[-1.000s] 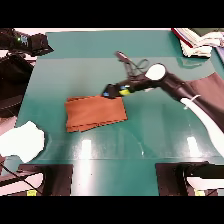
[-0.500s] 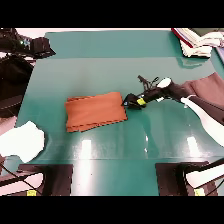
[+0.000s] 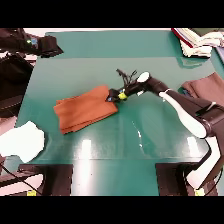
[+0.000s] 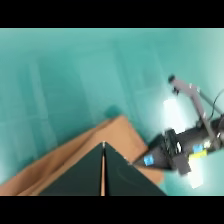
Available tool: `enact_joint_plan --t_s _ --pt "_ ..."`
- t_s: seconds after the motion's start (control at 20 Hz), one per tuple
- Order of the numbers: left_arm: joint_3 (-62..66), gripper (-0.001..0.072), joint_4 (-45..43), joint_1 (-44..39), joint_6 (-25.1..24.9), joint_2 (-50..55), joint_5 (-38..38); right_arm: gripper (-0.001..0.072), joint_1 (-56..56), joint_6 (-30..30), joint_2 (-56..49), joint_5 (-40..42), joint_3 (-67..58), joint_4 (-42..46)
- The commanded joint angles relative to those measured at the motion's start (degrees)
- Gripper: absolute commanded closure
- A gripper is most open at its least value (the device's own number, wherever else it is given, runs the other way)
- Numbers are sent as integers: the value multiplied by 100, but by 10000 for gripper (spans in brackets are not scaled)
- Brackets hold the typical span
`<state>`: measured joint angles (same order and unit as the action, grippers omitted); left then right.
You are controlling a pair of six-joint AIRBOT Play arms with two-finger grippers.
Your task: Fold the shirts.
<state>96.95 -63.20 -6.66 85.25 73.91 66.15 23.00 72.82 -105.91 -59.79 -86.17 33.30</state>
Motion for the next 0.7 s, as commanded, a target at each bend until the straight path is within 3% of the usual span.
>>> enact_joint_plan --t_s 0.0,0.2,0.65 --pt "0 687 -57 -514 -28 2 -299 695 -629 361 527 -127 -431 1126" --pt "0 687 -70 -883 -26 2 -402 695 -2323 584 1550 -413 -450 2245" --pt "0 687 -44 -968 26 2 -459 695 -5718 457 2345 -446 -450 2208"
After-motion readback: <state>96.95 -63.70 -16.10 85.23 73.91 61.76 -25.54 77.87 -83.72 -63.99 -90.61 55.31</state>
